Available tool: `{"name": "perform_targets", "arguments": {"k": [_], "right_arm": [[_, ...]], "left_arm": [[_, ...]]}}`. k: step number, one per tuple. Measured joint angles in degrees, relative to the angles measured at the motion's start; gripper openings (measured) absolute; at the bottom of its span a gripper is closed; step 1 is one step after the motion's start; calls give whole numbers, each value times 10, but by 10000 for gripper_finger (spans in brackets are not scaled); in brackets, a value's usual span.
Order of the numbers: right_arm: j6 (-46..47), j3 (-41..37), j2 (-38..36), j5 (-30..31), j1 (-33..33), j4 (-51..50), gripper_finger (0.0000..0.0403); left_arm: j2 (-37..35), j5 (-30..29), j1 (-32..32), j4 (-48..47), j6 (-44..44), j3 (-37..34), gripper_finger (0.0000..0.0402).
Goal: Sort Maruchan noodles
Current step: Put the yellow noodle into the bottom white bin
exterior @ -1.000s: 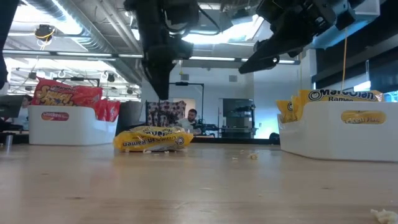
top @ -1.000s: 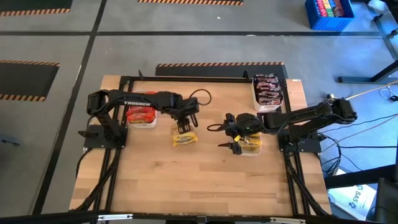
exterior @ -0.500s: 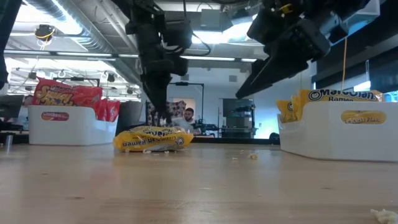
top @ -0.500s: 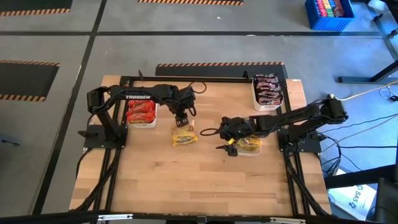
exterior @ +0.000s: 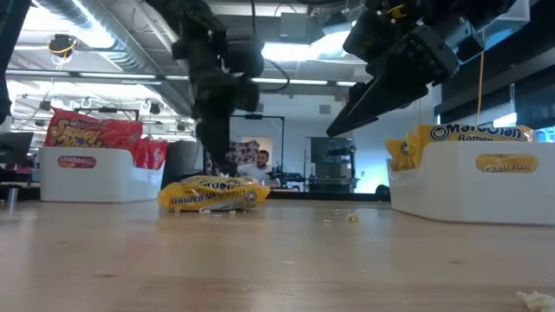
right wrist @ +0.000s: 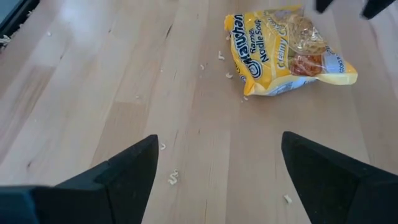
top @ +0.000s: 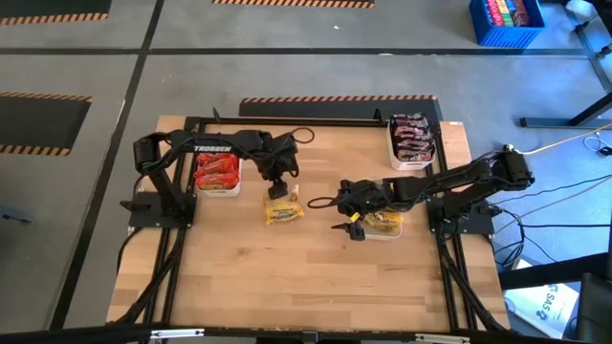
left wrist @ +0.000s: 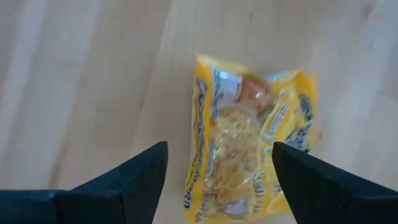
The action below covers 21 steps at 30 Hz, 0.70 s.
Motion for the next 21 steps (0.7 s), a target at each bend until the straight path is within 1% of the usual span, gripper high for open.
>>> {"name": "perform_targets", "arguments": {"k": [2, 10, 11, 16, 19, 21], "right_arm": [[0, 0, 0, 0, 0, 2, 319], [-2, 0, 0, 0, 0, 21, 319], [-2, 0, 0, 0, 0, 23, 319], [-2, 0, 0, 0, 0, 23, 319], [-2, 0, 0, 0, 0, 24, 319], [-2, 0, 0, 0, 0, 24, 319]], "left_arm": [[0, 0, 0, 19, 11, -23, 287], [0, 18, 0, 148, 16, -111, 288], [0, 27, 0, 161, 15, -120, 288], [0, 117, 0, 209, -7, -165, 288], [0, 146, -1, 240, -28, -185, 285], [0, 157, -5, 256, -37, -194, 275]]}}
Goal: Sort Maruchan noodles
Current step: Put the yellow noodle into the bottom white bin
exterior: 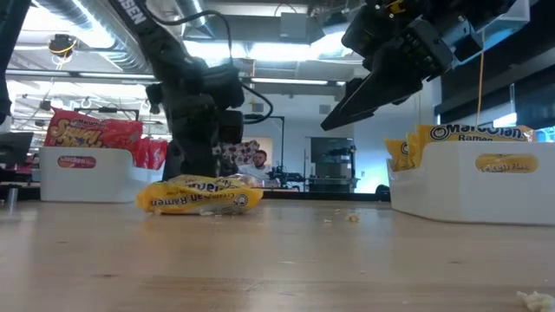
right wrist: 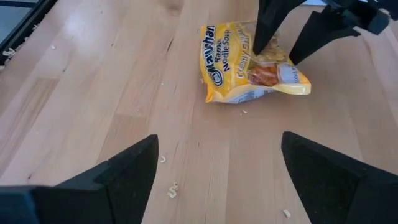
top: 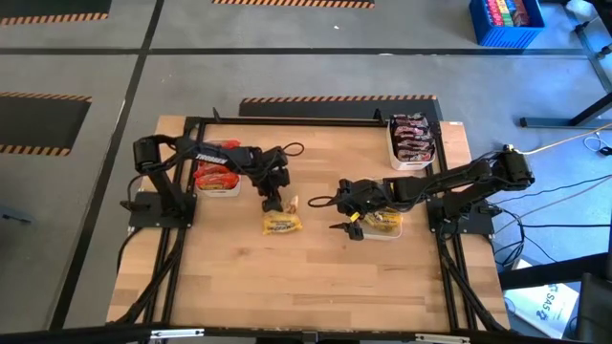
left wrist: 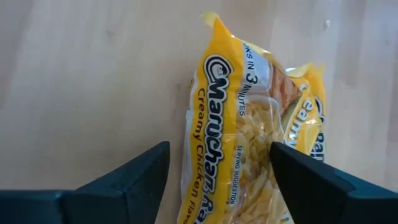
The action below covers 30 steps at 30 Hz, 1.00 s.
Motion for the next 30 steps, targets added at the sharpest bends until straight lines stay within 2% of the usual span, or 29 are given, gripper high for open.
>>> {"name": "perform_targets", "arguments": {"k": [5, 13, 19, 24, 30], "right_arm": [[0, 0, 0, 0, 0, 0, 319], [0, 0, 0, 0, 0, 0, 319], [0, 0, 0, 0, 0, 0, 319], [0, 0, 0, 0, 0, 0, 319], [5, 3, -10, 13, 0, -17, 319]], "left_arm": [[0, 33, -16, 17, -12, -14, 214], [-1, 31, -32, 24, -11, -14, 104], [-2, 33, -31, 25, -8, -13, 43], [-2, 31, -31, 28, -9, -13, 10], [-21, 8, -33, 32, -21, -14, 9]]}}
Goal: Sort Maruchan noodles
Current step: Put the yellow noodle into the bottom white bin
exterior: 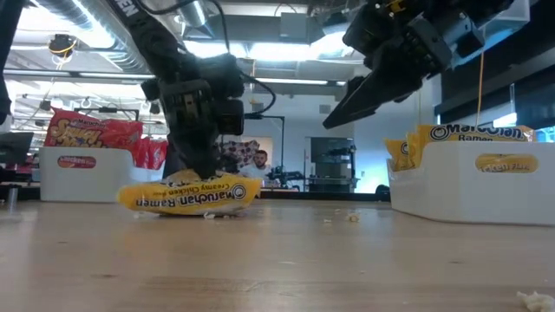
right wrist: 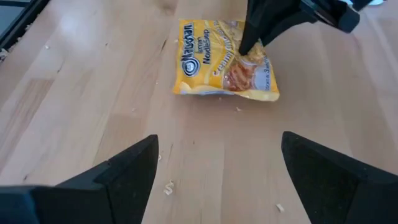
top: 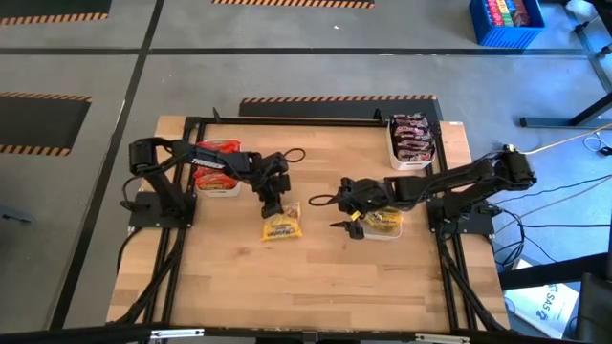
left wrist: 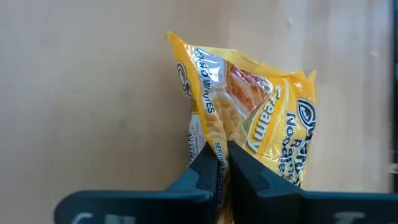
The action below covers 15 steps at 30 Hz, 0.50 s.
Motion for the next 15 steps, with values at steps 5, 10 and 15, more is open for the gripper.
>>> {"name": "perform_targets", "arguments": {"k": [5, 10, 15], "right_arm": [[10, 3, -48, 28, 0, -33, 319], [12, 3, -105, 60, 0, -58, 319], [10, 2, -132, 101, 0, -51, 319]], "left_arm": [[-65, -73, -9, 0, -1, -1, 9], [-151, -160, -29, 13, -5, -1, 9], [-222, -270, -60, 55, -5, -1, 9]]}}
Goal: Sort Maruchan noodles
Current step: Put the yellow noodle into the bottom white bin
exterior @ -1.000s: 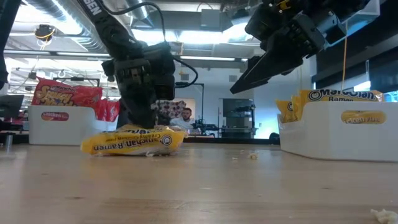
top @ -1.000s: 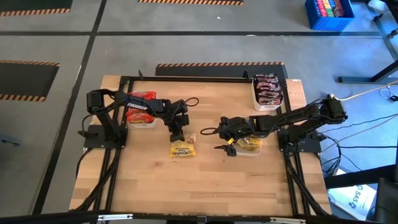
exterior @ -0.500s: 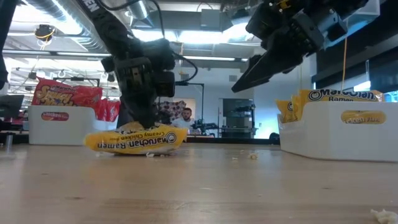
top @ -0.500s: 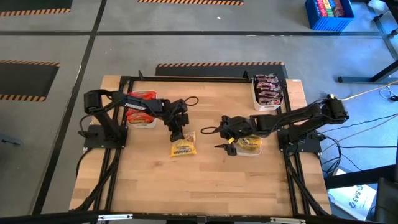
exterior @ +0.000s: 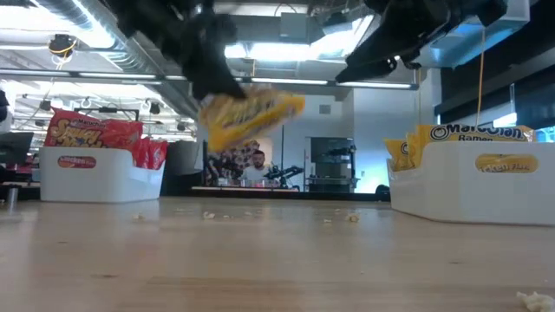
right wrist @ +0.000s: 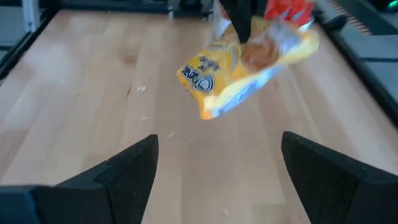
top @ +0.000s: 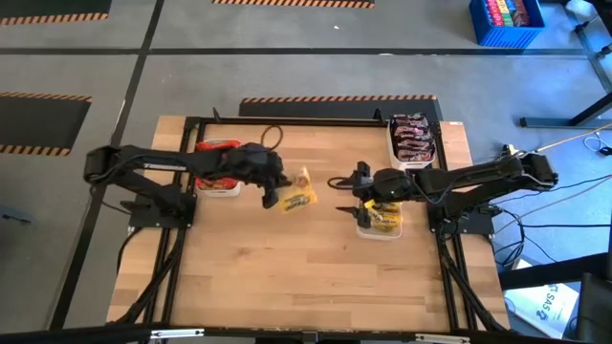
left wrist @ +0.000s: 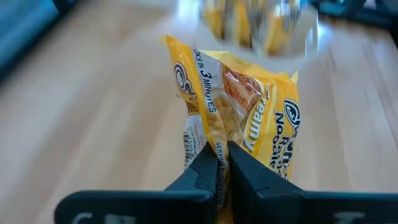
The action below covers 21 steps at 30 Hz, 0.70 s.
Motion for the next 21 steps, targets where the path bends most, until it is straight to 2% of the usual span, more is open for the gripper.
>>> {"name": "perform_targets", "arguments": {"k": [4, 9, 15, 21], "right_arm": [[-2, -1, 1, 26, 0, 19, 319], [-14, -1, 28, 51, 0, 98, 319], [-5, -1, 69, 86, 0, 194, 319], [1, -1, 85, 96, 0, 273, 319]], "left_arm": [[-34, -93, -31, 49, 2, 0, 9], [-35, -209, -75, 157, 27, 1, 9], [-26, -276, -111, 268, 77, 1, 9], [-27, -335, -138, 292, 108, 1, 10]]}}
